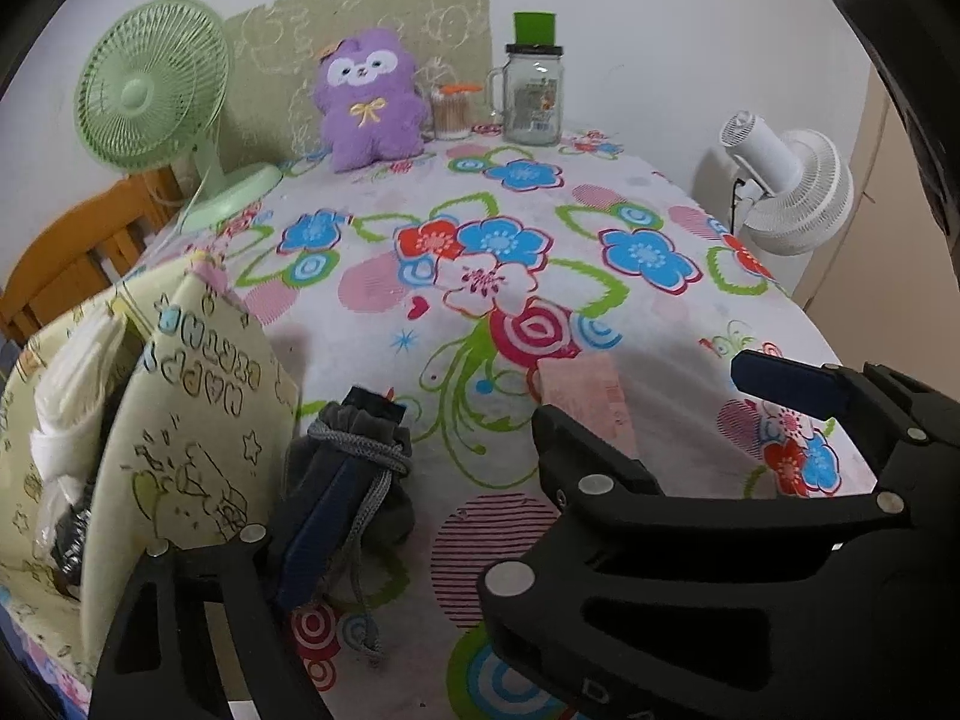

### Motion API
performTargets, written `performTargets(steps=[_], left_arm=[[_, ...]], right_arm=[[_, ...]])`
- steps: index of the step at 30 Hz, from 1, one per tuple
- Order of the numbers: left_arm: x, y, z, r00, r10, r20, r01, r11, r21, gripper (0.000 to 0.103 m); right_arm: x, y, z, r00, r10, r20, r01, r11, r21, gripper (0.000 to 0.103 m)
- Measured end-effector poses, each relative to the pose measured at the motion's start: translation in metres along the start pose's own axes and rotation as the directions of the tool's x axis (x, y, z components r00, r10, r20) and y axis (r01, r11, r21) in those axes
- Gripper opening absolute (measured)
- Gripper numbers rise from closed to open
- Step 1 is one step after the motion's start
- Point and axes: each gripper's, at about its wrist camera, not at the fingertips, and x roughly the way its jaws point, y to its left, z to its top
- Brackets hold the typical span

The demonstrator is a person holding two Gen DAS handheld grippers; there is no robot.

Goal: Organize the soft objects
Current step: 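Grasp the pink paper packet with the right tool while the left tool approaches the grey pouch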

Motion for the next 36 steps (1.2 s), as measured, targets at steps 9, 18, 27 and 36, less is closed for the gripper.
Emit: performTargets(steps=[9, 18, 27, 36], left_arm=[[0.009, 0.007, -0.004, 0.999, 0.034, -0.010, -0.034, 0.999, -0.018, 0.080], [0.018, 0.006, -0.005, 0.999, 0.022, -0.028, -0.022, 1.000, 0.003, 0.088], [0.016, 0.000, -0.008, 1.000, -0.003, -0.024, 0.004, 1.000, 0.023, 0.063], [0.018, -0.003, -0.009, 0.989, -0.126, -0.078, 0.125, 0.992, -0.015, 0.010]], right_arm=[[0.023, 0.005, 0.000, 0.994, 0.083, -0.065, -0.083, 0.997, -0.001, 0.077], [0.031, 0.003, -0.001, 0.995, 0.062, -0.082, -0.062, 0.998, 0.006, 0.043], [0.025, -0.005, -0.005, 0.997, 0.023, -0.076, -0.022, 1.000, 0.017, 0.042], [0.014, -0.019, -0.013, 0.996, -0.048, -0.074, 0.052, 0.998, 0.046, 0.042]])
